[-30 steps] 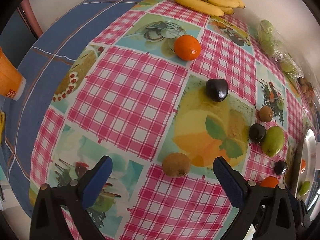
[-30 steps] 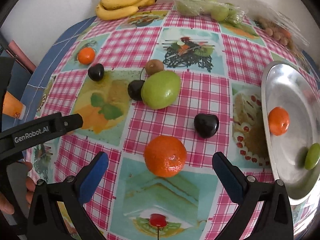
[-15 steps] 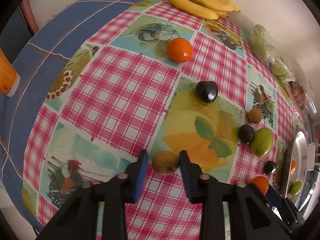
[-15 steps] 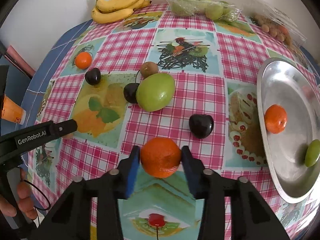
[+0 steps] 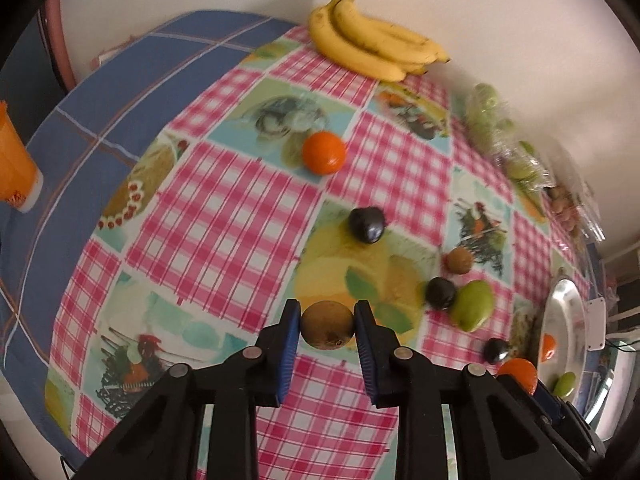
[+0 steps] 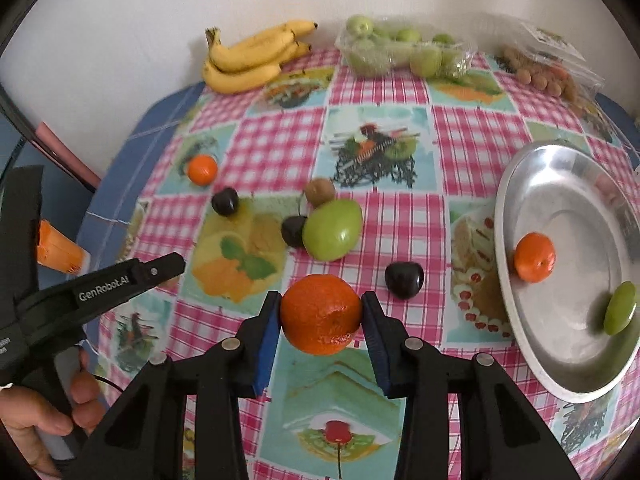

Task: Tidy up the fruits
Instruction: 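Carry the kiwi and orange over the steel bowl and release them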

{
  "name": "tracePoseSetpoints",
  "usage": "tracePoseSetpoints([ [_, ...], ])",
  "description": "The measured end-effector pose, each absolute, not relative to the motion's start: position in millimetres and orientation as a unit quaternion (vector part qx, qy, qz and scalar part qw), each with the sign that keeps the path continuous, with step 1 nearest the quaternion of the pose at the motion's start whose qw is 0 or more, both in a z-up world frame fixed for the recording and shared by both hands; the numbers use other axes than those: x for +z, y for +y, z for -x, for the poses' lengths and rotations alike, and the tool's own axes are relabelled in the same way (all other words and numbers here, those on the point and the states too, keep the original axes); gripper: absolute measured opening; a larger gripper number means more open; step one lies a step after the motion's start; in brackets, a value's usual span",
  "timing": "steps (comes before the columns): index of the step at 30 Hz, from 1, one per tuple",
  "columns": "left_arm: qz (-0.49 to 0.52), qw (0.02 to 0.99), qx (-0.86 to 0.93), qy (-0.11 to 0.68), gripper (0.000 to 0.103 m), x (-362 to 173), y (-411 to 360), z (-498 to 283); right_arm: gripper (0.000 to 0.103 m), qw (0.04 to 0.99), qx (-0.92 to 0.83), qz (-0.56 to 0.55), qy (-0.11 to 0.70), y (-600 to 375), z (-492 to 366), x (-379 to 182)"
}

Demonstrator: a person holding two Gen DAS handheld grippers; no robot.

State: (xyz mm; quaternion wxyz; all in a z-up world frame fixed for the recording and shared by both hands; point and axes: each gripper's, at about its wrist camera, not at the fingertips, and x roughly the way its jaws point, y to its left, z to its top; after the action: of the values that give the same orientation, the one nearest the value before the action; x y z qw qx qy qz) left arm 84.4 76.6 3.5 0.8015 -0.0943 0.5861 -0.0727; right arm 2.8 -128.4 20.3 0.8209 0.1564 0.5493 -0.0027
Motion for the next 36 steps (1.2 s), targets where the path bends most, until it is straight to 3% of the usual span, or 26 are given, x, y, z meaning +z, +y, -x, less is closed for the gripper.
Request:
tracePoseSetpoints([
  [16,0.065,0.811,-0.09,0.575,0.029,18.7,42.5,-79.7,0.042,0.814,-0.025,-0.164,0.557,-157.8,5.5,19.9],
  [36,-0.024,0.807,-0.213,0.55,0.029,35.5,-95.4,-39.3,0.042,0.797,-0.148,-0.242,0.533,-281.1,44.9,27.7],
])
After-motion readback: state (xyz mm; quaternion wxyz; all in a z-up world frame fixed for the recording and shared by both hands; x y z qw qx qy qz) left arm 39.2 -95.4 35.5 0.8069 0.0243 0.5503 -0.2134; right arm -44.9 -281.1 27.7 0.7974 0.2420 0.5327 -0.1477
